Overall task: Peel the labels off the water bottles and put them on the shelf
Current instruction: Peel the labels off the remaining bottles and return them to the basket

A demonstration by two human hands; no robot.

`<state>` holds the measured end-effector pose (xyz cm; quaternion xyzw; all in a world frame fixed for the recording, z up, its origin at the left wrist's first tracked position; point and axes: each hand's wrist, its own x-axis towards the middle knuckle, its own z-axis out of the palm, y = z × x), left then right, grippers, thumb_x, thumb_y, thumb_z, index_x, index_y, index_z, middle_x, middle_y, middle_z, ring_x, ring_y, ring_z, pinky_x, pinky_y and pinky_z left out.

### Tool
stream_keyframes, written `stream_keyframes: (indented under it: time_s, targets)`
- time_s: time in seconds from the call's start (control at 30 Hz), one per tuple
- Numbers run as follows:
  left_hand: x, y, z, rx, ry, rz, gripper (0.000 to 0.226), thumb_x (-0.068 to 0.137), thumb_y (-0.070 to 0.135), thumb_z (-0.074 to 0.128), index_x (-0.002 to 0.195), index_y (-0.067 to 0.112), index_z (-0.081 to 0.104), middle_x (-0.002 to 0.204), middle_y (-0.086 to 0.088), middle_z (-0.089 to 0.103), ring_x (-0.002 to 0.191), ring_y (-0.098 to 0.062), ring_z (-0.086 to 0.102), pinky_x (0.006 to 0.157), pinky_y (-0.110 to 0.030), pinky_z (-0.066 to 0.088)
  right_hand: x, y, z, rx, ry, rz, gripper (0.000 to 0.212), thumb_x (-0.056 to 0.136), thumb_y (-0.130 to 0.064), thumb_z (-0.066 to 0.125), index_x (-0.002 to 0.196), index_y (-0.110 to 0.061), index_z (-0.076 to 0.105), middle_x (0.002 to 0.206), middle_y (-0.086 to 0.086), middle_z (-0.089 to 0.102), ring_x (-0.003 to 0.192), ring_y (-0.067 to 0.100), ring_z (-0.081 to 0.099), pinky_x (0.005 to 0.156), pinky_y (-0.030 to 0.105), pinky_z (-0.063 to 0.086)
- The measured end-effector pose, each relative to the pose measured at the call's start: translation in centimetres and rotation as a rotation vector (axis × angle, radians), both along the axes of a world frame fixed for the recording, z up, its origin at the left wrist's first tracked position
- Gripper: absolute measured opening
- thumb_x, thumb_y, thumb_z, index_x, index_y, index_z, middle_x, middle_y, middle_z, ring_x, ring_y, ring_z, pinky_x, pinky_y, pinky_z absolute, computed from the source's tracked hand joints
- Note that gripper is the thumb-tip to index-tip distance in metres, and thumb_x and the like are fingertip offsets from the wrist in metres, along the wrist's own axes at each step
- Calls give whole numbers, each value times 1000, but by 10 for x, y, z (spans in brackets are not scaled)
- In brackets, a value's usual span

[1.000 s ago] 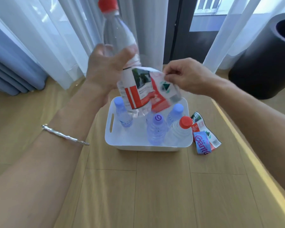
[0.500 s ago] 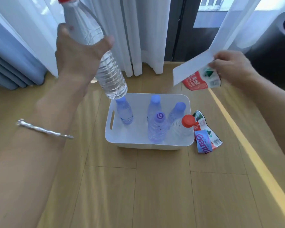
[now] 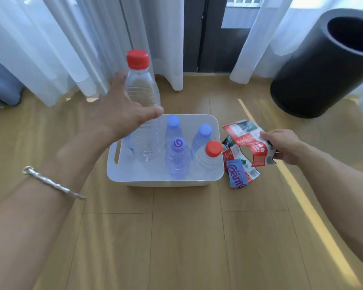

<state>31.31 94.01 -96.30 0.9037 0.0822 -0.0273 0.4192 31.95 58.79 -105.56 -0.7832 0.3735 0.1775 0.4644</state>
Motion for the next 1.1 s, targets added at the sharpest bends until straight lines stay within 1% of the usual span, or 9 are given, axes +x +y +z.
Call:
stream_keyframes:
  time_s: [0.17,0.27,0.33,0.43,0.53,0.67,0.8,1.0,1.1]
  targets:
    - [-9,-3,-11,53,75,-74,68,64,37,81,119,30,42,102,6,62,95,-15,61,76,-31,51,-8,6,-20,-61,73,20,17,94,-19,61,99,-4,58,78,13,65,60,24,60,57,31,50]
    - [-13,0,-20,96,106,-110,72,55,46,80,116,30,46,98,5,64,91,-16,63,78,-37,54,-11,2,-30,-148,161,27,22,92,-18,63,93,3,57,90,21,66,80,35,67,80,46,56]
    - [-15,3,-27,109,144,-123,72,54,48,82,114,31,45,98,2,66,91,-17,64,83,-42,54,-12,-2,-33,-186,211,35,20,93,-17,60,87,2,56,82,20,64,83,36,66,85,48,54]
    - [-20,4,-36,112,213,-153,72,53,50,80,112,35,41,103,-6,69,92,-19,65,73,-43,56,-16,-8,-34,-200,303,55,18,96,-18,53,92,-2,57,81,19,63,73,32,62,75,42,50]
    - [-24,5,-44,108,214,-168,67,63,41,82,115,31,42,99,3,63,79,-6,58,52,-28,44,-20,-12,-35,-219,346,84,20,98,-17,46,86,-4,54,81,19,61,66,28,57,63,39,43]
    - [-29,1,-48,82,181,-180,76,68,29,83,128,25,37,93,23,48,89,-8,51,71,-26,39,-24,-15,-31,-240,387,112,29,101,-16,40,74,-7,46,69,16,54,57,23,50,52,35,35]
    - [-37,0,-59,147,256,-225,84,69,37,81,134,28,29,108,4,55,101,-21,52,81,-32,42,-24,-9,-21,-291,452,202,32,103,-16,35,75,-3,45,69,14,50,58,26,45,51,39,30]
    - [-47,2,-80,112,280,-264,76,69,31,81,127,32,33,112,8,53,102,-15,50,82,-27,33,-15,2,-32,-228,365,230,19,101,-11,42,102,5,51,100,23,57,95,26,48,92,37,40]
    - [-51,7,-85,118,285,-268,70,68,28,81,121,32,35,103,13,51,98,-16,52,76,-28,39,-9,9,-27,-237,238,188,14,96,-9,48,100,4,51,82,16,54,89,29,52,73,33,40]
